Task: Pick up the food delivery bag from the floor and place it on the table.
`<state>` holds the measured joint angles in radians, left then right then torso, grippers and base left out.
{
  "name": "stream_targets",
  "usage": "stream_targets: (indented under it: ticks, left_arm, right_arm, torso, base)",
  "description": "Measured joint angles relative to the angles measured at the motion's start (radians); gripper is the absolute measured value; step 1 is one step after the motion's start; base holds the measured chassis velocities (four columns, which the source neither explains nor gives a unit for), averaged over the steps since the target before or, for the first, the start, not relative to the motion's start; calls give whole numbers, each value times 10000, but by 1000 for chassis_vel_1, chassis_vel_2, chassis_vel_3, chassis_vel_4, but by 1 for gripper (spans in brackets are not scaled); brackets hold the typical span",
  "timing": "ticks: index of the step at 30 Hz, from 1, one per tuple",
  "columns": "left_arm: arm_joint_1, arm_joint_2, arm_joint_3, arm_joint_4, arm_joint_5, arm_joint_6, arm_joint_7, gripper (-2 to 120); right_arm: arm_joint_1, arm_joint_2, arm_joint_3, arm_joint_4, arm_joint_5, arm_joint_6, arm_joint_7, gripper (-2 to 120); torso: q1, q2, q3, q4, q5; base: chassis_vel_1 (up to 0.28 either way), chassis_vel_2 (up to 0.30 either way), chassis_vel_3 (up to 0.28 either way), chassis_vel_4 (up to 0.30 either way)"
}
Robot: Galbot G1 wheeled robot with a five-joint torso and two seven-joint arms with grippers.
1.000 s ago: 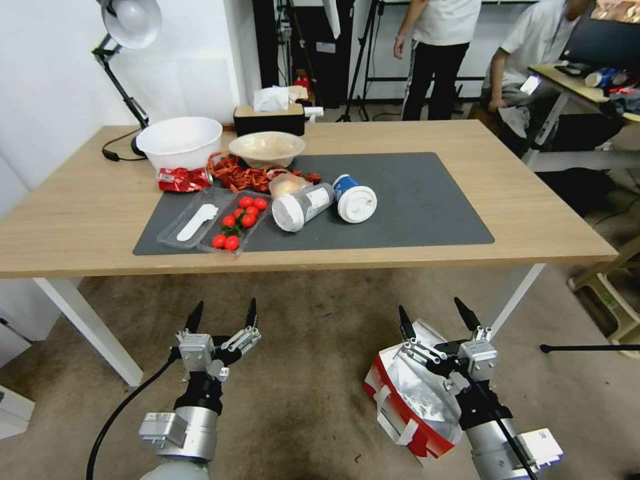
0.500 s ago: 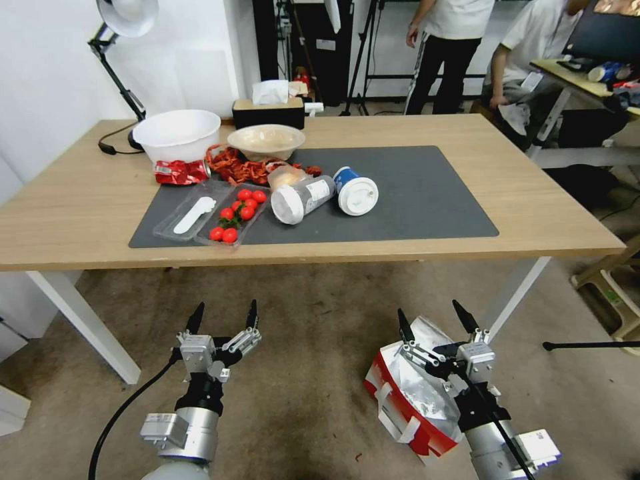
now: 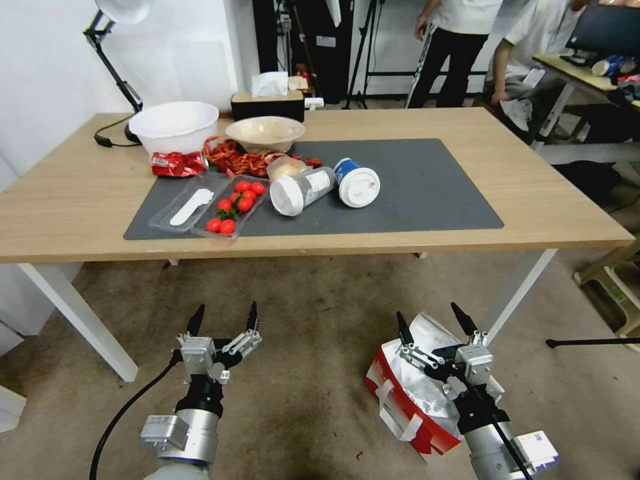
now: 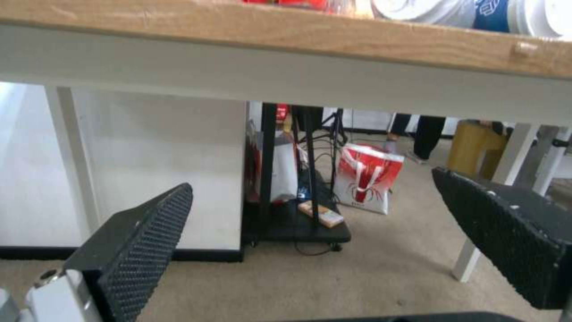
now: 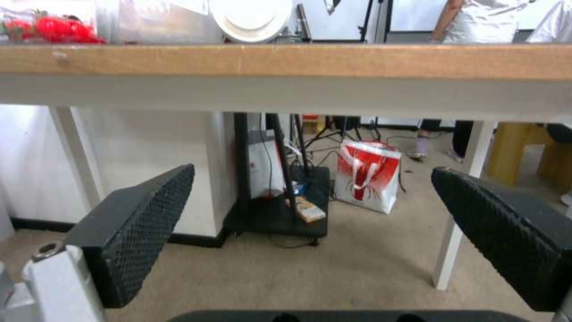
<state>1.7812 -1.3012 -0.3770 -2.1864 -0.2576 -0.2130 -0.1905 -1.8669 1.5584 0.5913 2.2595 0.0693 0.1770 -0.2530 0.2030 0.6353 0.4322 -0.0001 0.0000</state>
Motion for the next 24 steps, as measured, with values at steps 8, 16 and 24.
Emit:
stream_targets:
  ticks: [8, 16, 24]
  left_arm:
    - [-30, 60, -99, 175, 41, -79, 132, 100]
    - [-118, 227, -407, 452, 207, -240, 482, 100]
    - [-132, 325, -499, 641, 398, -383, 645, 100]
  right_arm:
    - [19, -3, 18, -44, 20, 9, -11, 100]
    - [38, -7, 24, -101, 64, 11, -17, 100]
    - [44, 2, 24, -125, 66, 11, -38, 100]
  torso:
    - [-126, -324, -199, 0, 0]
    - [-265, -668, -400, 0, 0]
    - [-384, -985, -601, 0, 0]
  base:
    - [0, 0, 0, 0]
    - [0, 0, 0, 0]
    - [0, 0, 0, 0]
